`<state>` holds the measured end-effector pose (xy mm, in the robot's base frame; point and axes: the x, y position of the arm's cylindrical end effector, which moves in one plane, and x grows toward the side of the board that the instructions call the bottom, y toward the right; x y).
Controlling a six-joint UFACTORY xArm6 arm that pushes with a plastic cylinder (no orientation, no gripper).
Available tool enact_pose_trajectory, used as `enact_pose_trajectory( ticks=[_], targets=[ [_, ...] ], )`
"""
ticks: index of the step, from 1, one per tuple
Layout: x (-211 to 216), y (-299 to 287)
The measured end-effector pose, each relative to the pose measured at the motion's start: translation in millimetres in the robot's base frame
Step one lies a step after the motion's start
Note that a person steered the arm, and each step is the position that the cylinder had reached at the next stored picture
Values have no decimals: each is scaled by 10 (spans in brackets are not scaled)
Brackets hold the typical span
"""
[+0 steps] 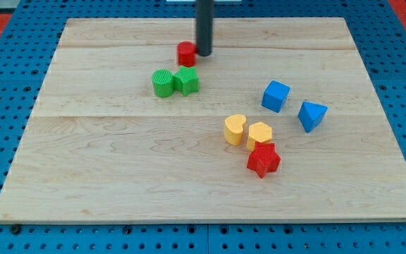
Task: Move the red circle horizontal to the green circle
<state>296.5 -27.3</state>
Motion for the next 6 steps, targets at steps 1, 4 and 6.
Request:
enact_pose_trajectory(
  ticks=[1, 4, 6],
  targets=[
    [-3, -208],
    [15, -715],
    [-127, -419]
  ],
)
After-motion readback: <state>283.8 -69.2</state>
